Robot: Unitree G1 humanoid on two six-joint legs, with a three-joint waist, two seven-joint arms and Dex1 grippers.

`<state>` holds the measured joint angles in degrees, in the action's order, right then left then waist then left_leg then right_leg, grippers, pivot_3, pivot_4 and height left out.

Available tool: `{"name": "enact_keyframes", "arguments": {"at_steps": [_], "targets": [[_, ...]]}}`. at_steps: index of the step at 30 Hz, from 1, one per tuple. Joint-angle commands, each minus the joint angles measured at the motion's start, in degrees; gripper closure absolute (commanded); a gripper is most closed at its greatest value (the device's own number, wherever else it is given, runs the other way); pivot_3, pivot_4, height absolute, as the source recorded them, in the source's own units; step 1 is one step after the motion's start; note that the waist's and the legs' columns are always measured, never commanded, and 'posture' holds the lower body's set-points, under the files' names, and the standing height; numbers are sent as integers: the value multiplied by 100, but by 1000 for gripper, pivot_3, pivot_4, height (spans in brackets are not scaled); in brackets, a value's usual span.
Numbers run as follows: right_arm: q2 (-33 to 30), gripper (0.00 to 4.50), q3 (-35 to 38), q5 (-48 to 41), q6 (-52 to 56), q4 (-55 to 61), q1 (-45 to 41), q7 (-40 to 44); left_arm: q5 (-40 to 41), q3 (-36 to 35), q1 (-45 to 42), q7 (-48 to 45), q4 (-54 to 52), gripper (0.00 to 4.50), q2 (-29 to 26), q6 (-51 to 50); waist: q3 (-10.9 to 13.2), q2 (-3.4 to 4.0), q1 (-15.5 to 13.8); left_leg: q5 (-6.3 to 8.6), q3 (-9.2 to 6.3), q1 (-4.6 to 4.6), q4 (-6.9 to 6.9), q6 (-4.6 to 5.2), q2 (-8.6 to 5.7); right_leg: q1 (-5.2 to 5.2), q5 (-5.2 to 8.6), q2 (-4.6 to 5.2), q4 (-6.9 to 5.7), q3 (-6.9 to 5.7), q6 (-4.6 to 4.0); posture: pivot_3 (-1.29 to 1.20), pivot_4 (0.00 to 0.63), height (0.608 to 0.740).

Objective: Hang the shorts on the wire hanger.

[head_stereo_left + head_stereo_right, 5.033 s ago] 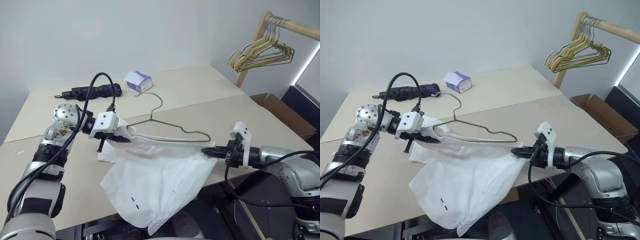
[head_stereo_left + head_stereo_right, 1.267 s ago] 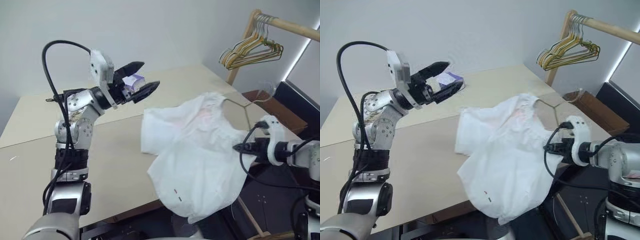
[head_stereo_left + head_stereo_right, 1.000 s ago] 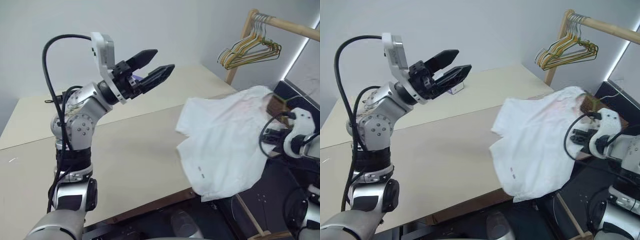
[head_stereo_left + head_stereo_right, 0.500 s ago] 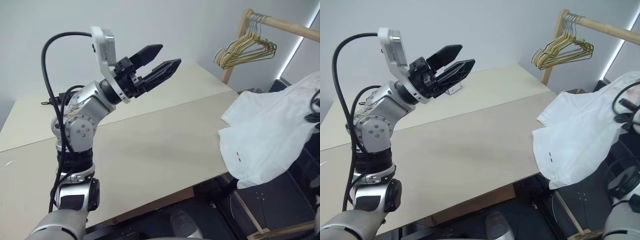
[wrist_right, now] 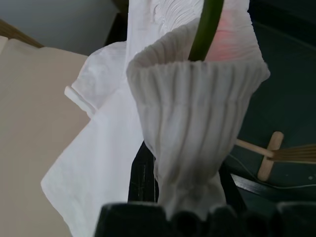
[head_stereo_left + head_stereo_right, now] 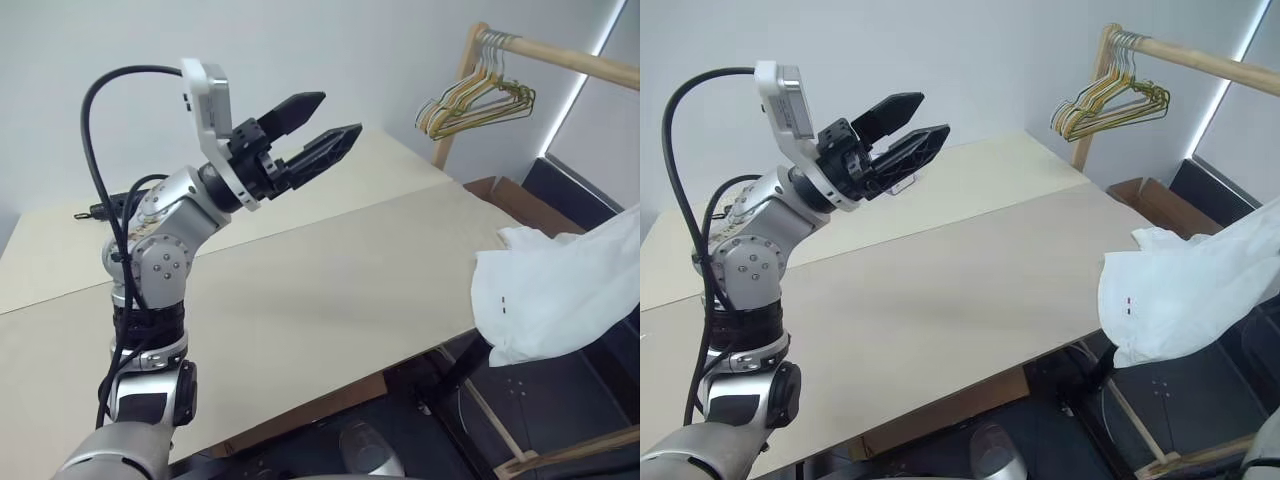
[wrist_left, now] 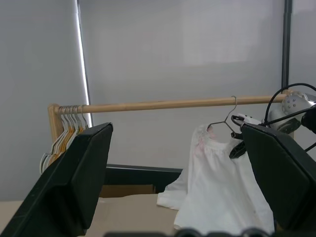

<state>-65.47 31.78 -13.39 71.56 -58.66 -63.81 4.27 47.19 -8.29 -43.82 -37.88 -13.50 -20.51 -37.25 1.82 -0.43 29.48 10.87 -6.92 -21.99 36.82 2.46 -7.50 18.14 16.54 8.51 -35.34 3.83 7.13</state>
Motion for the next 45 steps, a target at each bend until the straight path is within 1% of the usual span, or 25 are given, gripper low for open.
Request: {"name": "enact_keyframes", "arguments": {"at_steps": [1, 2, 4, 5, 6, 9, 12, 13, 16, 21, 27, 31, 34, 37, 38, 41, 44, 45], "targets": [[30, 3909, -71, -51, -145, 201, 46, 146, 51, -80, 2, -47, -185, 0, -78, 122, -1, 2, -3, 0, 0, -1, 0, 0, 1, -1, -3, 0, 5, 0, 2, -466, 0, 740], [48, 3684, -74, -56, -152, 254, 83, 147, 66, -88, 5, -61, -183, 0, -86, 113, -2, 3, -5, 0, 0, -1, 0, 1, 2, -3, -6, -2, 11, 0, 2, -465, 0, 740], [63, 3051, -72, -66, -162, 330, 127, 143, 89, -96, 7, -91, -178, 0, -101, 102, -4, 7, -12, 1, 1, -3, 0, 2, 3, -5, -13, -3, 23, 0, 5, -466, 0, 740], [64, 2631, -72, -65, -175, 371, 152, 129, 95, -94, 7, -100, -175, 0, -104, 97, -4, 7, -15, 2, 3, -3, 0, 3, 3, -6, -15, -2, 25, 1, 6, -467, 0, 740], [67, 2346, -103, -48, -204, 432, 190, 125, 96, -90, 8, -106, -173, 0, -104, 97, -4, 7, -19, 2, 4, -3, 0, 3, 3, -6, -15, -2, 26, 2, 7, -467, 0, 740], [68, 1267, -168, -8, -226, 617, 292, 98, 115, -88, 15, -121, -185, 0, -103, 80, -6, 10, -29, 2, 3, -5, 0, 4, 4, -4, -15, -2, 26, 2, 7, -469, 0, 740], [131, 173, -292, 89, -260, 1061, 552, 6, 201, -99, 34, -163, -211, 0, -104, 28, -9, 15, -30, 3, 3, -6, 0, 5, 4, -4, -15, -2, 28, 3, 7, -471, 0, 740], [167, 35, -282, 102, -221, 1220, 622, -36, 225, -103, 42, -174, -218, 0, -109, 18, -10, 16, -29, 3, 4, -6, 0, 5, 4, -2, -16, -2, 28, 4, 8, -471, 0, 740], [307, 35, -194, 133, -146, 1744, 880, -163, 339, -133, 53, -193, -230, 0, -121, -13, -11, 18, -23, 3, 5, -5, 0, 5, 7, -1, -16, -2, 27, 6, 8, -471, 0, 740], [670, 35, 119, 310, -135, 2719, 1318, -726, 425, -131, 31, -177, -209, 0, -123, -9, -17, 27, -40, 3, 6, -2, 1, 5, 9, -2, -19, -2, 26, 9, 10, -471, 0, 740], [1315, 35, 346, 689, -234, 4533, 1992, -1382, 409, -71, 66, -193, -223, 0, -139, 29, -20, 32, -50, 2, 4, -3, 2, 7, 10, 3, -20, -2, 23, 14, 12, -473, 0, 740], [1883, 35, 376, 1182, -1141, 5574, 2478, -2047, 406, -65, 71, -206, -242, 0, -150, 43, -22, 34, -57, 2, -1, -2, 3, 7, 9, 6, -21, -2, 21, 16, 13, -473, 0, 740], [2192, 35, 141, 1594, -2032, 5960, 2834, -2417, 395, -50, 99, -209, -269, 0, -154, 53, -22, 35, -61, 2, -2, 1, 3, 7, 9, 7, -22, -2, 17, 21, 15, -466, 0, 740], [2532, 35, 107, 1903, -3037, 6272, 3024, -2885, 369, -55, 146, -190, -299, 0, -155, 81, -22, 36, -57, 2, -3, 4, 3, 7, 9, 7, -22, -3, 16, 22, 15, -455, 0, 740], [2618, 35, -69, 2107, -3497, 6447, 3133, -3055, 335, -65, 188, -186, -317, 0, -162, 120, -22, 36, -58, 2, -4, 5, 3, 8, 9, 8, -22, -3, 16, 22, 15, -445, 0, 740], [2724, 35, -583, 2720, -4380, 6672, 3329, -3429, 239, -78, 294, -170, -352, 0, -187, 217, -23, 38, -57, 1, -5, 8, 3, 8, 9, 10, -22, -3, 10, 24, 15, -430, 0, 740], [2473, 35, -1400, 3795, -4815, 6582, 3459, -3764, 50, -29, 440, -141, -386, 0, -248, 317, -22, 37, -85, 1, -6, 22, 2, 8, 9, 11, -22, -7, 12, 26, 14, -415, 0, 740], [2435, 35, -1721, 4066, -5109, 6549, 3401, -3815, -81, 6, 541, -127, -407, 0, -294, 375, -21, 36, -105, 1, -7, 30, 2, 8, 8, 14, -21, -7, 14, 26, 14, -399, 0, 740]]}}
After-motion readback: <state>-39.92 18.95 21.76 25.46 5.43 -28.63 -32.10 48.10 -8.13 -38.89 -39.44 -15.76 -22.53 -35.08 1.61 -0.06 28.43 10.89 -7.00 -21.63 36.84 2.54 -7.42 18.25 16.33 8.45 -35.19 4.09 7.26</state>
